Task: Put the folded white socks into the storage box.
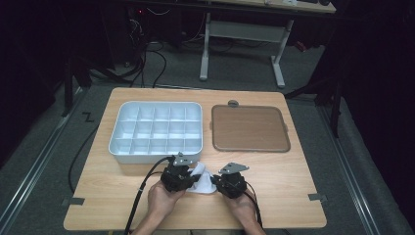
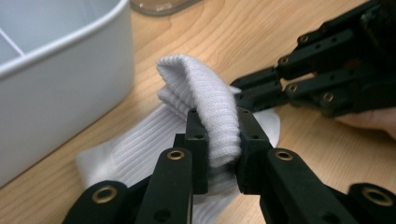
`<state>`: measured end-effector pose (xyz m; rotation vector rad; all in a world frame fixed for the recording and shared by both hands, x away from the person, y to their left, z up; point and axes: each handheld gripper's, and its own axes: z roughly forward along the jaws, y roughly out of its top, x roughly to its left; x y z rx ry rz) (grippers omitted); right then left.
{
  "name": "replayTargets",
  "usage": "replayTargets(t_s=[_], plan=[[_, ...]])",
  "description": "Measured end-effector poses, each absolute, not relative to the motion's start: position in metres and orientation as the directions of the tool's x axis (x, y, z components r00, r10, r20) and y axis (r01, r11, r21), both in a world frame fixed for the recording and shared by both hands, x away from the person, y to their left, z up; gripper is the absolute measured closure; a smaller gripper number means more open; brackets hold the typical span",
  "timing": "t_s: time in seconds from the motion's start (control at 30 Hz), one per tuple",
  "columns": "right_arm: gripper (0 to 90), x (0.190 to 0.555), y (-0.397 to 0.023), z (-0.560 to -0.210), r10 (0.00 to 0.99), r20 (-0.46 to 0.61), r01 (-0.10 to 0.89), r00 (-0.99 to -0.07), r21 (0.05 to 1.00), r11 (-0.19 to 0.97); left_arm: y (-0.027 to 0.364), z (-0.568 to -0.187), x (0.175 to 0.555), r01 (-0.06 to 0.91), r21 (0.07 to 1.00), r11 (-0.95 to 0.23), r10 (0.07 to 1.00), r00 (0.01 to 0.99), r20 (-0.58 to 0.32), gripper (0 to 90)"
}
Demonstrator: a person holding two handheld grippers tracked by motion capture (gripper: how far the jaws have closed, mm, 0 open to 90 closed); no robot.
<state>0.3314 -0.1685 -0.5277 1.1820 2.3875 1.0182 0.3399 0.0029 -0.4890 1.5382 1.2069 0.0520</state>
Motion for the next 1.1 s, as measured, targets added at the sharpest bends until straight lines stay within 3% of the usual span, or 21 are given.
replayTargets(t_s=[0.43, 0.53, 0.83, 0.97, 1.1], plan=[[84.4, 0.335, -0.171, -0.528, 0.777, 0.076, 0.588, -0.625, 0.701, 0.404, -0.016, -0.517, 0.348, 0.676, 0.731, 0.093, 0.726, 0.456, -0.515, 77.9], [84.4, 0.333, -0.169, -0.528, 0.787, 0.065, 0.589, -0.613, 0.702, 0.400, -0.020, -0.519, 0.343, 0.653, 0.756, 0.049, 0.737, 0.487, -0.468, 78.0], [84.7, 0.342, -0.172, -0.522, 0.771, 0.115, 0.636, -0.626, 0.649, 0.419, -0.021, -0.523, 0.343, 0.653, 0.752, 0.087, 0.720, 0.481, -0.501, 76.1], [84.6, 0.340, -0.170, -0.522, 0.776, 0.092, 0.624, -0.624, 0.656, 0.424, -0.019, -0.520, 0.343, 0.666, 0.741, 0.086, 0.719, 0.474, -0.509, 70.8], [84.2, 0.340, -0.168, -0.522, 0.780, 0.081, 0.624, -0.620, 0.654, 0.428, -0.019, -0.518, 0.339, 0.660, 0.748, 0.069, 0.715, 0.490, -0.498, 58.7]])
